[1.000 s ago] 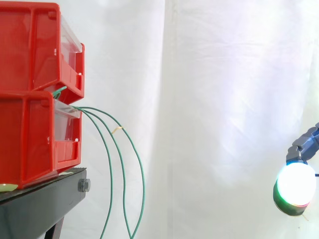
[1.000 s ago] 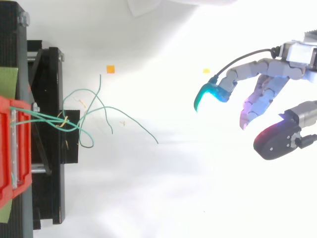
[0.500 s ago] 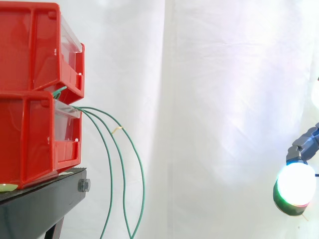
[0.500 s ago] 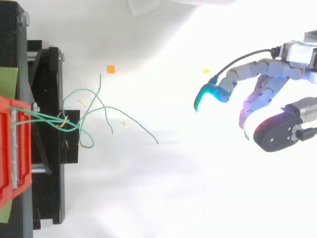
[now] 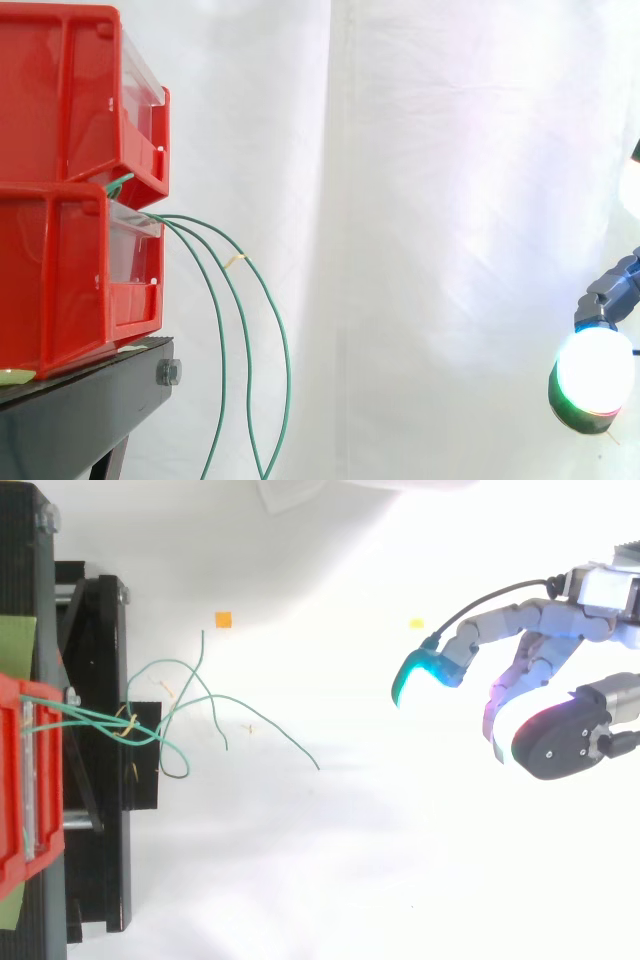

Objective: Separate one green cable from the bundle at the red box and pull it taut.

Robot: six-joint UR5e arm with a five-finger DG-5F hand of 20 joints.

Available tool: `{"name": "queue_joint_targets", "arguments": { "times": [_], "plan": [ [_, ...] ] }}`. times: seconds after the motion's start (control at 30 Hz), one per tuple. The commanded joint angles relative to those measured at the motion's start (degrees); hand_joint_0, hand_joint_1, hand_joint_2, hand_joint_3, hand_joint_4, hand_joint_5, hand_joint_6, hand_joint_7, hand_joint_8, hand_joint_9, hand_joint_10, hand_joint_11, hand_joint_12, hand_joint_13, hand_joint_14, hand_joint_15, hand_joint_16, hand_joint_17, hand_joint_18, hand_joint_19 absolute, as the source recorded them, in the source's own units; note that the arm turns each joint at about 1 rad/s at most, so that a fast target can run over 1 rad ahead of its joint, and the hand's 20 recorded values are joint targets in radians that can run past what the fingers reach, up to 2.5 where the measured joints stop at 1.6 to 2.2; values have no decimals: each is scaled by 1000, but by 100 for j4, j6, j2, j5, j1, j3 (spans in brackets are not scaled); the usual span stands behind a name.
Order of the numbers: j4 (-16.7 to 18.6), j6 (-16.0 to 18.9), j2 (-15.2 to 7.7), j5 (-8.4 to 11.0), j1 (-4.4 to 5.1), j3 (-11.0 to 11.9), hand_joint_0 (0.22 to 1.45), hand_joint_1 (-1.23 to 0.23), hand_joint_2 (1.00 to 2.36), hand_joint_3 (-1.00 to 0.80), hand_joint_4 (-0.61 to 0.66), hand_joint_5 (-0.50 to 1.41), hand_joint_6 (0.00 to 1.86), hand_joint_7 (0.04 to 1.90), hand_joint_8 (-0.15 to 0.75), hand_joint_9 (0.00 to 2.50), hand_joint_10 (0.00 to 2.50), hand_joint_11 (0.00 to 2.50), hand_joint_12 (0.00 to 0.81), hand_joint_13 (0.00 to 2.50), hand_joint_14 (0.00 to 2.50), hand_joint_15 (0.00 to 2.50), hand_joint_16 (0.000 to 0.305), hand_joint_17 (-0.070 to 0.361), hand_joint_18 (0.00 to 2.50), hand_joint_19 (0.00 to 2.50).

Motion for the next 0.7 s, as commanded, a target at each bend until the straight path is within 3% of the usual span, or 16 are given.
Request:
{"name": "queue_joint_targets", "arguments": {
  "times": [0.0,0.2,0.47,0.6,0.67],
  "plan": [
    [4,0,8,-7,-4,1,479,-232,1000,-500,253,-161,502,717,288,1069,16,619,369,938,19,603,53,119,833,691],
    [-5,0,0,-7,-4,1,450,-212,1000,-500,217,-173,502,702,259,976,18,528,336,838,18,547,56,126,829,656],
    [4,0,0,1,-4,1,426,-118,1000,-500,211,-216,502,654,259,627,10,294,297,534,15,359,54,121,512,607],
    [-5,0,0,1,-4,1,420,-87,1000,-500,202,-221,502,653,245,596,10,286,283,521,15,358,53,120,511,612],
    [4,0,0,1,-4,1,428,-154,1000,-500,211,-203,502,669,254,724,11,374,307,669,16,448,53,120,656,630]
  ]
}}
